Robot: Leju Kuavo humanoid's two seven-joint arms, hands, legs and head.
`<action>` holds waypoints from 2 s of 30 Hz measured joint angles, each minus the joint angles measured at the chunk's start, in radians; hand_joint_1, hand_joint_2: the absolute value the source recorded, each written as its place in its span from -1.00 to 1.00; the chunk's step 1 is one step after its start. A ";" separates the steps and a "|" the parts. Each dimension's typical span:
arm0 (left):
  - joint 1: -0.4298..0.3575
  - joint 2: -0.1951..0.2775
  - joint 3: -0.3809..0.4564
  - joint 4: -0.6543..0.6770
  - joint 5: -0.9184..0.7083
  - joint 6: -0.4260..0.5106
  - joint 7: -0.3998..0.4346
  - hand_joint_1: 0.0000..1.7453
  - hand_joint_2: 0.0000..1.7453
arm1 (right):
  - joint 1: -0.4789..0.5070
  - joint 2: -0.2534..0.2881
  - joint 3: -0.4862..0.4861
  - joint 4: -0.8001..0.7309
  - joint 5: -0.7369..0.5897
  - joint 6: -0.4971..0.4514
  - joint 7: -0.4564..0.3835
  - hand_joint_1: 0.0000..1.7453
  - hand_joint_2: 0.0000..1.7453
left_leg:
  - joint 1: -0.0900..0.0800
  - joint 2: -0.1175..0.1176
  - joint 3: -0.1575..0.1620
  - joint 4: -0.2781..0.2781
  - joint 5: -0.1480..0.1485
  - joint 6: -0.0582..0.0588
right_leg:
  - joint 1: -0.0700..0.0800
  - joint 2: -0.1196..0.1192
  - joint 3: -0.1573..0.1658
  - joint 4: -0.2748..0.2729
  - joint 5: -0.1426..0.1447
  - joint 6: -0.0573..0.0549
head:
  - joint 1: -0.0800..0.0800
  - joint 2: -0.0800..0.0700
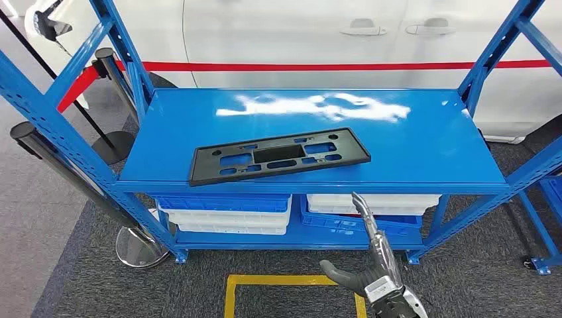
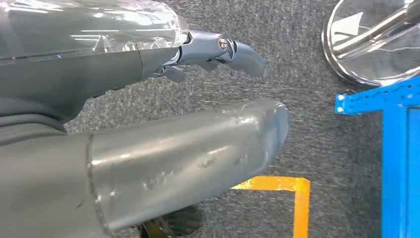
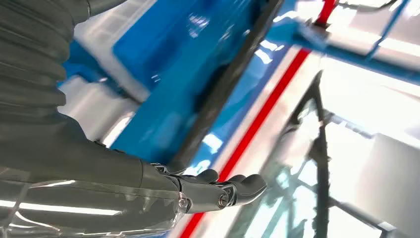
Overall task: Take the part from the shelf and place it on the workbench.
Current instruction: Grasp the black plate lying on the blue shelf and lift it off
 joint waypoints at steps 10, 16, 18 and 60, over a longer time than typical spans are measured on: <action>-0.009 -0.021 0.056 0.012 -0.105 -0.031 -0.049 -1.00 -1.00 | -0.028 -0.020 0.106 -0.082 0.079 0.110 0.132 -1.00 1.00 | 0.010 0.010 0.012 -0.045 0.027 0.034 | 0.001 -0.009 -0.129 0.243 -0.111 0.021 | 0.008 0.000; -0.010 -0.032 0.066 0.018 -0.122 -0.031 -0.056 -1.00 -1.00 | -0.028 -0.022 0.131 -0.085 0.279 0.012 0.181 -1.00 1.00 | 0.008 0.009 0.019 -0.030 0.009 0.006 | 0.002 -0.018 -0.035 0.010 0.032 0.010 | 0.009 0.000; -0.011 -0.033 0.068 0.018 -0.128 -0.031 -0.058 -1.00 -1.00 | -0.027 -0.021 0.137 -0.084 0.347 -0.024 0.197 -1.00 1.00 | 0.007 0.010 0.017 -0.029 0.007 -0.007 | 0.007 -0.015 -0.035 -0.002 0.029 -0.003 | 0.008 0.000; -0.028 -0.012 0.102 0.019 -0.238 -0.147 -0.026 -1.00 -1.00 | -0.114 0.182 0.165 0.290 1.171 -0.448 0.425 -1.00 1.00 | 0.009 0.007 -0.056 0.079 0.005 -0.029 | 0.017 -0.014 -0.014 -0.019 0.028 -0.041 | 0.000 0.000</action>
